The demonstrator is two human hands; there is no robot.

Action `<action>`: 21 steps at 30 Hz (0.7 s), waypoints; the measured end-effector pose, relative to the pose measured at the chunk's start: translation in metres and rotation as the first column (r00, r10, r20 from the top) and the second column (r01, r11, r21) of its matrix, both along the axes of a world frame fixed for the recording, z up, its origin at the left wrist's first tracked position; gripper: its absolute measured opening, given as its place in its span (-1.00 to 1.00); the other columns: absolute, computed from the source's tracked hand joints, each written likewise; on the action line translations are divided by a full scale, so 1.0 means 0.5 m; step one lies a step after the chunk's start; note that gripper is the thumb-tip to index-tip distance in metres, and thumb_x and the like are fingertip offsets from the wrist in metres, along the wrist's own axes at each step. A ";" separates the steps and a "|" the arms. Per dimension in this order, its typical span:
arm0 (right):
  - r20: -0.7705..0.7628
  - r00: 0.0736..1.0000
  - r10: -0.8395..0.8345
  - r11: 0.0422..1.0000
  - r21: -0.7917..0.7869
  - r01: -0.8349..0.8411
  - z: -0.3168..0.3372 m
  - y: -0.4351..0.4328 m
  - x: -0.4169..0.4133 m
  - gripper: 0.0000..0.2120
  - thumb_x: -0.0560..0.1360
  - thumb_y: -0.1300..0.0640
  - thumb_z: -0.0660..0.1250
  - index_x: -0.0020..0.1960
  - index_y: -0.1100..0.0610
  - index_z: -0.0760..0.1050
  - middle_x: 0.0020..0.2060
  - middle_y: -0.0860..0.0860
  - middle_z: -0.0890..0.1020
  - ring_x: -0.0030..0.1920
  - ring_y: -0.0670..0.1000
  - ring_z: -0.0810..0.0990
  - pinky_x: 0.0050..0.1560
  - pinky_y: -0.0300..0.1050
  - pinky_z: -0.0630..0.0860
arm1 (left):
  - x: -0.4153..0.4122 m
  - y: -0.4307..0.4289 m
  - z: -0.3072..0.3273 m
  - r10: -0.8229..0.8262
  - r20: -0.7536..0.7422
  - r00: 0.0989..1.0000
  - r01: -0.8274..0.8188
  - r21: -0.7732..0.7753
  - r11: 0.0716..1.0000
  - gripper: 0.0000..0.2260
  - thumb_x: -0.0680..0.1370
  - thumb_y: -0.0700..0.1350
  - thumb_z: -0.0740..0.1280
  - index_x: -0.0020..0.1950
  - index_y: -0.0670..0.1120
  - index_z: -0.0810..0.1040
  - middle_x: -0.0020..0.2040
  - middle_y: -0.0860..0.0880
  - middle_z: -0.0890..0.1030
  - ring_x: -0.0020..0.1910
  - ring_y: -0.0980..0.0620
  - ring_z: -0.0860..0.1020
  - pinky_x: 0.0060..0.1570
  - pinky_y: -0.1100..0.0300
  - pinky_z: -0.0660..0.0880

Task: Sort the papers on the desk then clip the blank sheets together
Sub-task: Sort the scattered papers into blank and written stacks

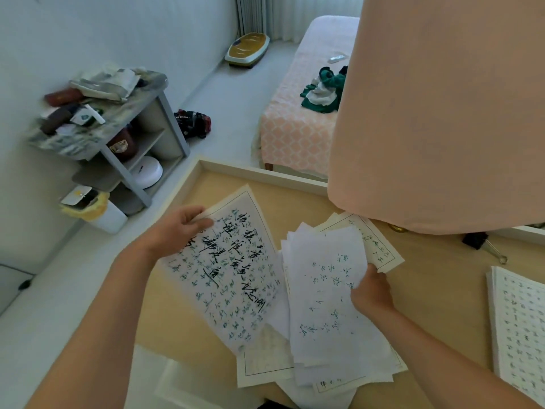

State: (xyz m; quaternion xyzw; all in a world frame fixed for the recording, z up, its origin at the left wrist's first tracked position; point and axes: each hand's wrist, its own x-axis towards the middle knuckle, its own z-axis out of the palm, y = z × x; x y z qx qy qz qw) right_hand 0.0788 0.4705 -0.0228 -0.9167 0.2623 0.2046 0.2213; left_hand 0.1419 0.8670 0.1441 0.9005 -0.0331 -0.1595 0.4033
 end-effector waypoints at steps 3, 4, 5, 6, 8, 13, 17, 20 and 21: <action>0.253 0.941 0.226 0.972 0.010 -0.236 0.061 0.054 0.009 -0.07 0.40 0.15 0.39 0.58 0.08 -0.11 0.50 0.10 0.12 0.48 0.16 0.14 0.43 0.06 0.23 | 0.010 -0.011 0.058 -0.068 0.019 0.998 0.066 0.072 0.995 -0.93 0.57 0.02 0.34 -0.02 0.14 0.62 -0.21 0.28 0.65 -0.22 0.32 0.56 -0.07 0.23 0.45; 0.335 0.902 0.274 0.923 0.172 -0.344 0.091 0.079 0.013 -0.07 0.41 0.14 0.41 0.59 0.04 -0.10 0.53 0.01 0.07 0.52 0.09 0.06 0.47 0.01 0.15 | 0.013 -0.022 0.072 -0.099 0.022 0.995 0.096 0.109 0.989 -0.94 0.56 0.04 0.35 -0.04 0.16 0.62 -0.24 0.28 0.63 -0.25 0.32 0.55 -0.10 0.22 0.45; 0.383 0.870 0.311 0.841 0.315 -0.440 0.130 0.107 0.014 -0.06 0.42 0.13 0.43 0.59 -0.01 -0.09 0.54 -0.08 0.05 0.54 0.00 0.02 0.49 -0.05 0.10 | 0.016 -0.036 0.083 -0.134 0.023 0.991 0.129 0.137 0.982 -0.94 0.56 0.05 0.35 -0.09 0.16 0.61 -0.31 0.24 0.61 -0.34 0.29 0.52 -0.18 0.22 0.44; 0.407 0.854 0.324 0.759 0.427 -0.492 0.158 0.139 0.016 -0.07 0.43 0.09 0.47 0.59 -0.05 -0.06 0.53 -0.15 0.08 0.52 -0.11 0.05 0.48 -0.11 0.08 | 0.018 -0.053 0.093 -0.167 0.029 0.985 0.160 0.166 0.973 -0.91 0.56 0.05 0.36 -0.14 0.15 0.60 -0.36 0.17 0.58 -0.42 0.20 0.48 -0.26 0.20 0.43; 0.382 0.880 0.282 0.640 0.609 -0.469 0.198 0.191 0.028 -0.23 0.41 0.02 0.54 0.50 -0.02 0.21 0.41 -0.19 0.33 0.40 -0.19 0.29 0.43 -0.15 0.21 | 0.018 -0.088 0.110 -0.223 0.070 0.972 0.204 0.215 0.955 -0.86 0.56 0.06 0.36 -0.21 0.16 0.58 -0.37 0.08 0.55 -0.43 0.11 0.45 -0.27 0.15 0.43; 0.250 0.968 0.008 0.642 0.741 -0.196 0.201 0.206 0.056 -0.77 0.37 0.10 0.58 -0.04 0.16 0.66 -0.12 0.08 0.73 -0.08 0.10 0.72 -0.01 0.08 0.66 | 0.034 -0.102 0.106 -0.143 0.174 0.974 0.061 0.406 0.912 -0.80 0.46 0.23 0.40 -0.01 0.18 0.55 -0.13 0.20 0.59 -0.20 0.07 0.59 -0.07 0.05 0.57; 0.173 0.964 -0.202 0.752 0.658 0.039 0.148 0.102 0.044 -0.70 0.38 0.12 0.57 0.05 0.09 0.57 -0.09 -0.01 0.68 -0.14 -0.04 0.65 -0.27 -0.22 0.53 | 0.038 -0.113 0.017 0.042 0.052 0.998 -0.053 0.230 0.972 -0.69 0.48 -0.02 0.48 0.19 0.06 0.52 -0.09 0.14 0.65 -0.23 0.11 0.65 -0.18 0.12 0.57; 0.098 0.960 -0.261 0.831 0.528 0.172 0.085 0.017 0.019 -0.53 0.38 0.13 0.57 0.22 0.10 0.45 0.02 0.00 0.64 -0.05 0.00 0.61 -0.16 -0.14 0.52 | 0.007 -0.172 -0.116 0.147 -0.105 0.984 -0.144 0.037 0.989 -0.70 0.53 -0.10 0.43 0.25 -0.02 0.51 -0.04 0.04 0.66 -0.13 0.05 0.66 -0.15 0.10 0.57; 0.081 0.957 -0.280 0.844 0.495 0.205 0.068 -0.004 0.008 -0.47 0.38 0.15 0.57 0.25 0.12 0.41 0.06 0.02 0.62 -0.02 0.03 0.60 -0.11 -0.11 0.53 | -0.009 -0.196 -0.163 0.131 -0.172 0.976 -0.125 0.049 0.991 -0.67 0.54 -0.08 0.41 0.29 -0.03 0.50 0.05 0.02 0.64 -0.02 0.01 0.64 -0.06 0.07 0.57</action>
